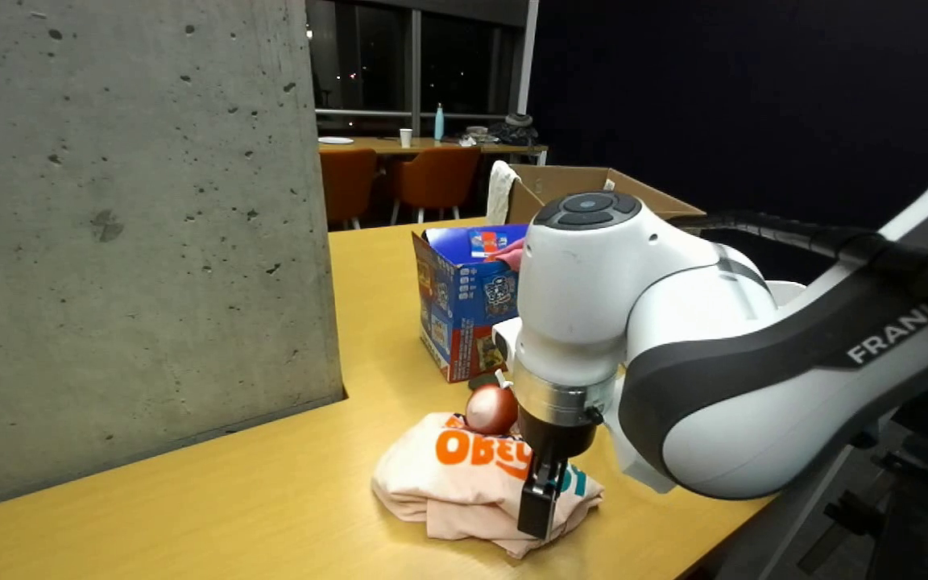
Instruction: Wrap the reddish with the pink shirt and put them inside the white basket
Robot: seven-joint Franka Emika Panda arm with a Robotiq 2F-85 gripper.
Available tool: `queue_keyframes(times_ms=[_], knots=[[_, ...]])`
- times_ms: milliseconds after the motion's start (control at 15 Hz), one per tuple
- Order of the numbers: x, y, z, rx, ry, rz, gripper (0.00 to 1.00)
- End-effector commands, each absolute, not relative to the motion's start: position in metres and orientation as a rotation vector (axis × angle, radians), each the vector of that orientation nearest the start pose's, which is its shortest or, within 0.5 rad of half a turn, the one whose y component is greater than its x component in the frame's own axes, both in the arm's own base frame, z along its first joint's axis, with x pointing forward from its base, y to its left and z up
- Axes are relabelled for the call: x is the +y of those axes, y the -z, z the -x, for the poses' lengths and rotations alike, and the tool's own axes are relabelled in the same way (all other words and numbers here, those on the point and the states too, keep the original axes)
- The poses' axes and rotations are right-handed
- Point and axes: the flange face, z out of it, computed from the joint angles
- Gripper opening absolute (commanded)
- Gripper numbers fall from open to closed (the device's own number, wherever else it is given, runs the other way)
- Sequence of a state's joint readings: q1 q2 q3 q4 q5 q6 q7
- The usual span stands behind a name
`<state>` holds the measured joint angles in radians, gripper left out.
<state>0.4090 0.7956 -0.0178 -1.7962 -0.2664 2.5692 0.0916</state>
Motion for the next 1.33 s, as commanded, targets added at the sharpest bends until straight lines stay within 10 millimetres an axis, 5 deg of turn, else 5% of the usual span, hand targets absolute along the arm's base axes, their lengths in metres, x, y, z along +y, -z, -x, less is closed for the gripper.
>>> queue_keyframes(times_ms=[0, 467, 533, 600, 733, 1267], knots=[[0.258, -0.090, -0.607, -0.874, 0.036, 3.193, 1.00], [0.287, -0.070, -0.615, -0.908, 0.112, 3.181, 1.00], [0.289, -0.073, -0.616, -0.902, 0.130, 3.182, 0.95], [0.289, -0.076, -0.617, -0.897, 0.142, 3.187, 0.72], [0.288, -0.082, -0.619, -0.892, 0.155, 3.194, 0.69], [0.277, -0.083, -0.625, -0.863, 0.146, 3.213, 0.07]])
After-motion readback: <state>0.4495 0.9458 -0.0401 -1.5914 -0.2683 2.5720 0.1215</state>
